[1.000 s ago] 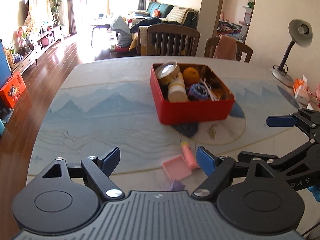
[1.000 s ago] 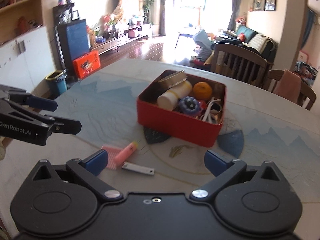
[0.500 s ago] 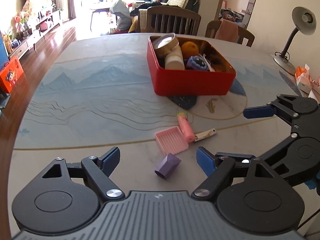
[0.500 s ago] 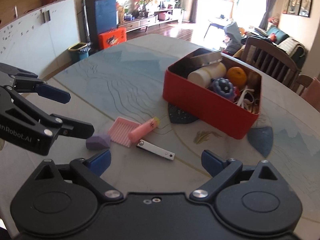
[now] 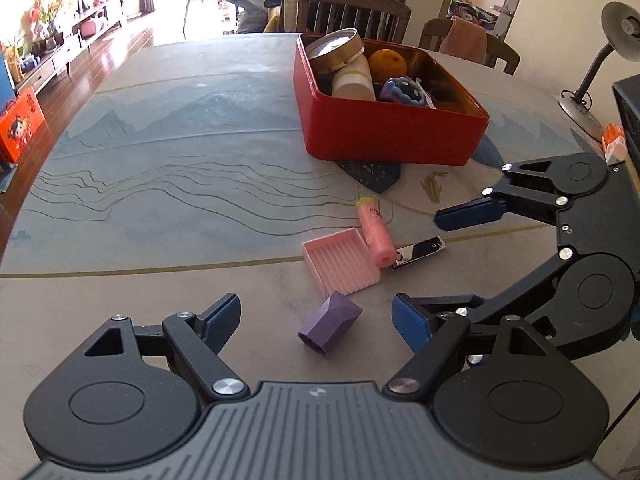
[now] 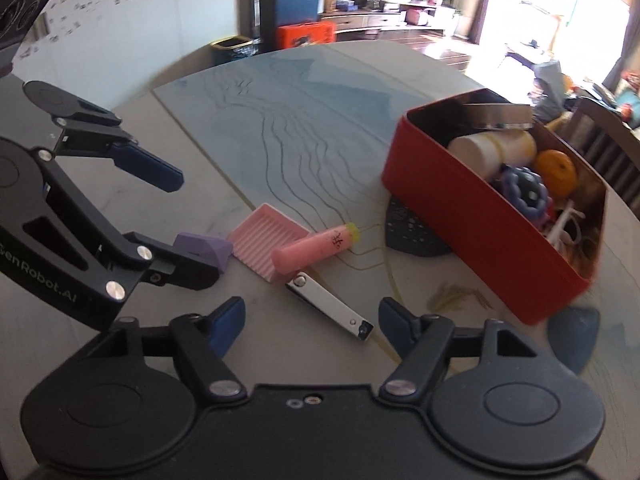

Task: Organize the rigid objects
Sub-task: 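Grasp the purple block with the left gripper while the right gripper grasps the nail clipper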

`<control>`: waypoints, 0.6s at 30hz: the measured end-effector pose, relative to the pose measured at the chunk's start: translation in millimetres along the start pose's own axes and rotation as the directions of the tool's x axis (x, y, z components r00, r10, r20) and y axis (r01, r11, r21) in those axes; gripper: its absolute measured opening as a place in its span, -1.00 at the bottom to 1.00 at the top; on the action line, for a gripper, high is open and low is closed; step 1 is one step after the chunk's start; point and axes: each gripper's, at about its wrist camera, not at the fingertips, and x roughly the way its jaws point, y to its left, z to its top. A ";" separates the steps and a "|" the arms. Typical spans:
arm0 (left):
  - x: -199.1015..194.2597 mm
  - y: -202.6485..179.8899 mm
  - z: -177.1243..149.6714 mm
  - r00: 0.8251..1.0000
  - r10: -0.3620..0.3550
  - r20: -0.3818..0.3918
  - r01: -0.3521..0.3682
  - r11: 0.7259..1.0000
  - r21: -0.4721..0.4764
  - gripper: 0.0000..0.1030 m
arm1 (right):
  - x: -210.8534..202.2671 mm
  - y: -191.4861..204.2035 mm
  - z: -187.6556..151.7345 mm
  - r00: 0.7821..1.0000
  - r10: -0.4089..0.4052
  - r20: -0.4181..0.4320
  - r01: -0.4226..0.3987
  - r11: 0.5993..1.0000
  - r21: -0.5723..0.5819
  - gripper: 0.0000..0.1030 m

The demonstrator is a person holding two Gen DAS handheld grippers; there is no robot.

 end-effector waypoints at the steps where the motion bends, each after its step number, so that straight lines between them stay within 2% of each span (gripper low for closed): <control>1: 1.0 -0.4 0.5 1.000 -0.001 -0.001 0.001 1.000 0.000 0.60 | 1.2 -1.3 0.4 1.000 0.011 -0.005 -0.011 1.000 -0.009 0.31; 3: 2.2 -0.9 0.7 1.000 -0.004 -0.004 0.004 1.000 0.002 0.59 | 2.6 -3.6 1.6 0.999 0.034 -0.010 -0.034 0.999 -0.023 0.22; 5: 5.3 -1.6 0.5 1.000 -0.003 -0.016 0.004 1.000 0.004 0.45 | 2.7 -5.1 2.9 0.999 0.047 -0.013 -0.047 0.998 -0.034 0.20; 7: 10.7 -1.8 0.4 0.999 0.002 -0.043 -0.002 1.000 0.002 0.22 | 2.4 -7.3 4.6 0.998 0.066 -0.019 -0.066 0.997 -0.038 0.12; 9: 11.3 -3.8 0.1 0.999 0.012 -0.038 -0.012 1.000 0.016 0.16 | 1.6 -8.7 5.5 0.996 0.090 -0.021 -0.091 0.995 -0.035 -0.01; 11: 11.3 -4.7 -0.1 0.999 0.007 -0.037 -0.006 1.000 0.022 0.10 | 0.8 -7.8 5.4 0.995 0.096 -0.017 -0.097 0.995 -0.037 -0.07; 13: 10.9 -5.4 -0.1 0.999 0.000 -0.037 0.001 1.000 0.025 -0.09 | 0.7 -7.4 5.5 0.995 0.095 -0.011 -0.095 0.995 -0.034 -0.15; 16: 10.8 -7.0 0.4 0.999 -0.004 -0.039 0.005 0.999 0.039 -0.30 | -0.7 -5.4 5.0 0.997 0.082 -0.004 -0.083 0.996 -0.019 -0.38; 18: 10.2 -7.1 -0.1 0.999 -0.007 -0.041 0.008 0.999 0.043 -0.36 | -0.7 -2.4 3.7 0.998 0.068 0.000 -0.068 0.998 -0.008 -0.45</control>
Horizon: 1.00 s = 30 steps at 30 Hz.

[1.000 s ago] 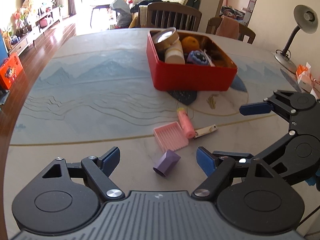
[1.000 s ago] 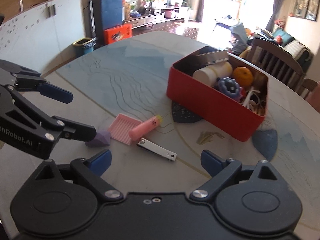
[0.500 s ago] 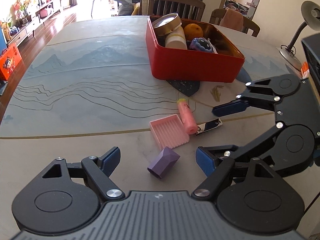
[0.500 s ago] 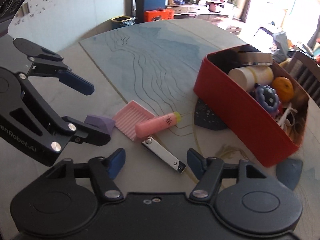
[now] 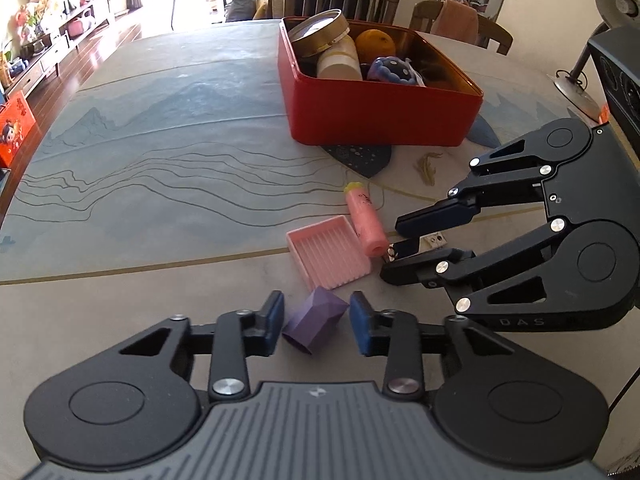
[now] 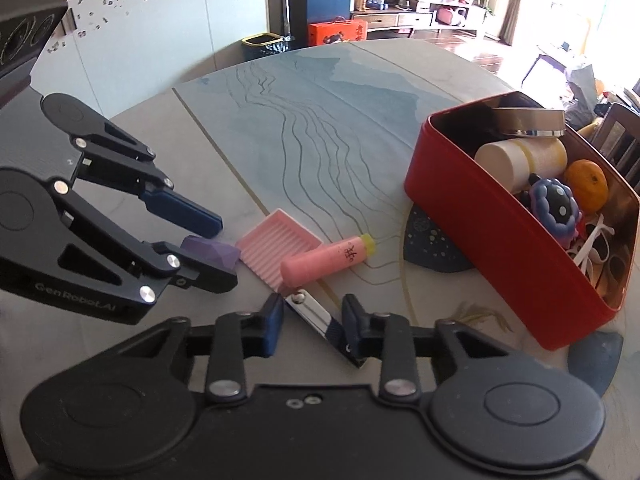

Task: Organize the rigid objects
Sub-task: 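Grasp the purple block with the left gripper while the right gripper grasps the nail clipper, then carry the purple block and nail clipper over the red tin with both grippers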

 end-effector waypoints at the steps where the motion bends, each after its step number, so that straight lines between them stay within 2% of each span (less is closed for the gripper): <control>1: -0.4 0.5 -0.4 1.000 -0.004 -0.001 0.004 1.000 -0.003 -0.40 | 0.5 1.1 -0.1 1.000 -0.007 0.001 0.007 1.000 0.013 -0.47; 4: -0.9 1.5 -1.1 1.000 -0.005 -0.004 0.005 1.000 -0.003 -0.58 | -0.5 8.6 -1.8 0.999 -0.043 0.000 0.043 0.998 0.047 -0.57; 8: -3.1 5.0 -3.3 1.000 -0.016 -0.011 0.016 1.000 -0.009 -0.60 | -1.4 22.1 -6.8 0.995 -0.102 0.004 0.101 0.991 0.090 -0.79; 12: -5.8 6.0 -6.3 1.000 -0.018 -0.015 0.018 1.000 -0.006 -0.60 | -4.5 31.0 -11.5 0.985 -0.175 0.001 0.172 0.972 0.162 -0.81; 16: -8.8 9.1 -9.6 0.999 -0.028 -0.023 0.028 0.999 -0.018 -0.60 | -9.2 31.7 -20.2 0.970 -0.241 -0.012 0.235 0.932 0.276 -0.81; 25: -22.6 13.2 -11.7 0.998 -0.055 -0.016 0.054 0.998 -0.032 -0.60 | -40.4 35.6 -36.1 0.958 -0.286 -0.009 0.260 0.860 0.440 -0.81; 30: -37.4 14.4 -5.7 0.997 -0.079 0.015 0.079 0.996 -0.038 -0.60 | -61.3 36.3 -33.2 0.941 -0.337 0.021 0.284 0.826 0.486 -0.80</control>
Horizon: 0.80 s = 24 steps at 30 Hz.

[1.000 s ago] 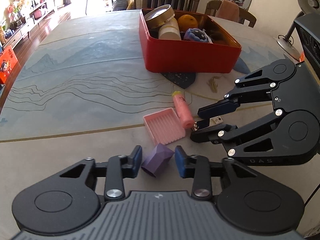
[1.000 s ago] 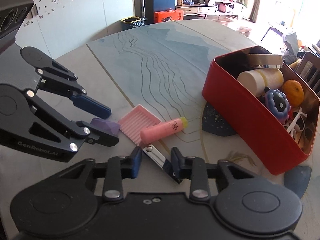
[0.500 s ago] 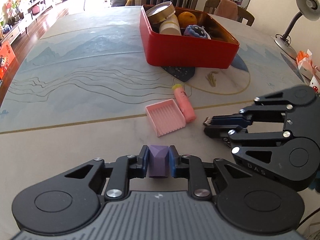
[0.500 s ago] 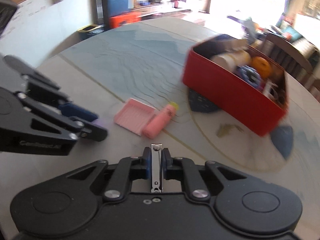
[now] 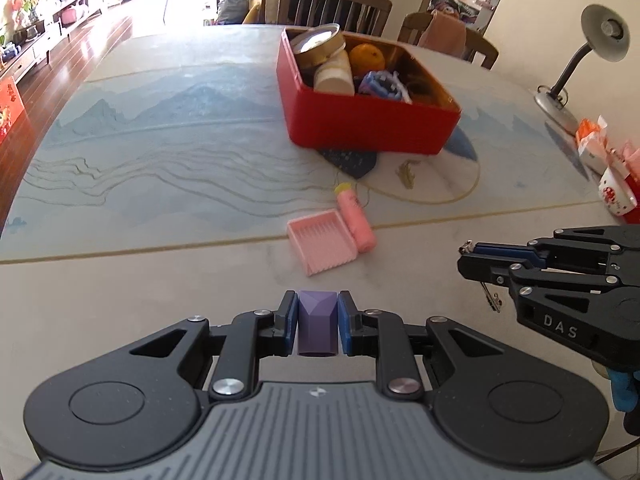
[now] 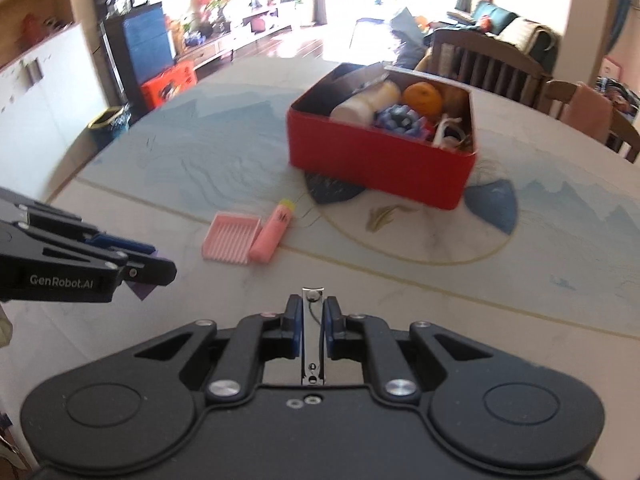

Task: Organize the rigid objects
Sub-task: 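Carry the purple block and nail clipper over the red tin with both grippers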

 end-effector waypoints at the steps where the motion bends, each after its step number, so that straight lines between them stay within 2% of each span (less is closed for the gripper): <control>1: -2.9 -0.3 2.1 1.000 -0.003 0.007 0.003 1.000 0.000 -0.60 | -3.1 -0.8 2.1 1.000 -0.008 0.011 0.008 1.000 0.005 -0.80; 14: -27.1 -4.2 50.4 0.994 -0.007 0.112 0.008 1.000 -0.006 -0.60 | -26.9 -26.6 48.8 0.991 -0.056 0.118 0.050 0.997 0.057 -0.80; 24: -23.7 -18.2 93.7 0.985 0.008 0.172 -0.011 1.000 0.017 -0.60 | -22.7 -46.7 91.1 0.982 -0.070 0.176 0.062 0.997 0.054 -0.80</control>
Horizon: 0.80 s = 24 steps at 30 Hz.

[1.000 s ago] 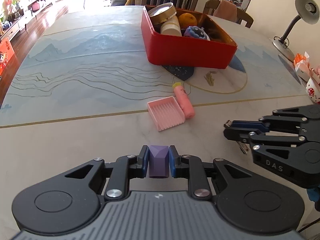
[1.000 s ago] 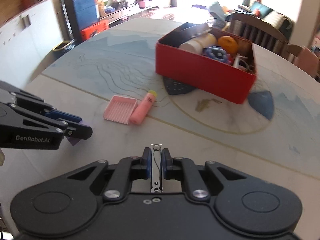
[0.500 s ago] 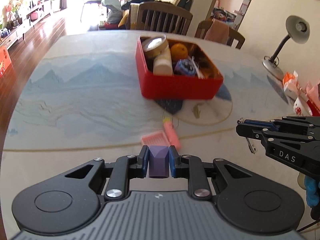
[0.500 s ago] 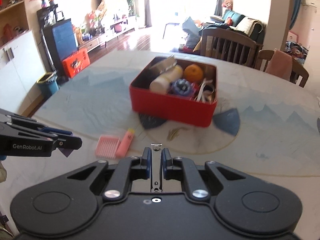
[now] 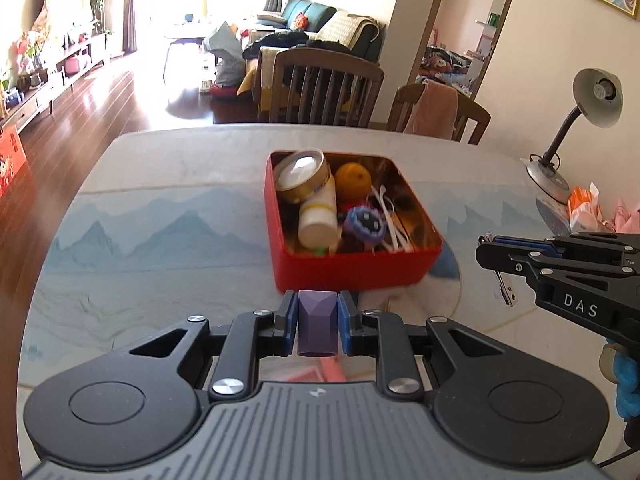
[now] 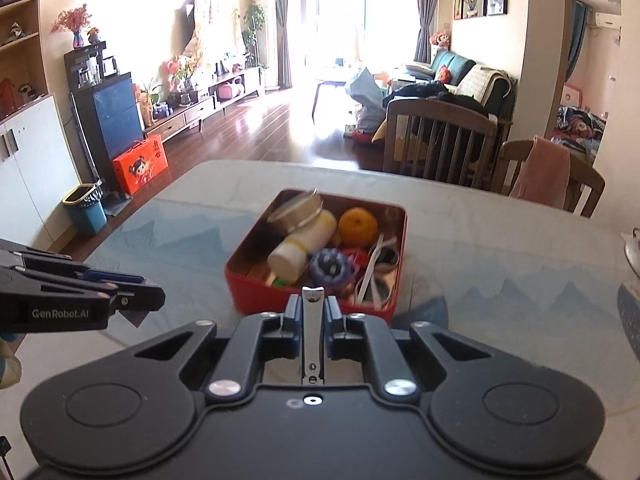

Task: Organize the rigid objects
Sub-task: 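Carry the purple block and nail clipper over the red tin with both grippers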

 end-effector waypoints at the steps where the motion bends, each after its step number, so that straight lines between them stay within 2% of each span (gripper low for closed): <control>1: 2.6 -1.2 3.5 1.000 0.001 0.002 -0.001 1.000 0.000 -0.60 | 2.5 -2.2 3.4 1.000 0.001 0.003 -0.001 1.000 0.000 -0.80; 9: 30.7 -13.8 28.4 1.000 0.015 -0.001 -0.015 1.000 0.012 -0.60 | 26.8 -21.3 22.8 1.000 0.004 0.010 -0.004 1.000 0.016 -0.80; 24: 91.6 -25.7 54.9 0.997 0.055 -0.053 -0.055 0.998 0.009 -0.60 | 94.9 -55.9 36.6 0.998 0.020 -0.054 -0.019 1.000 0.024 -0.80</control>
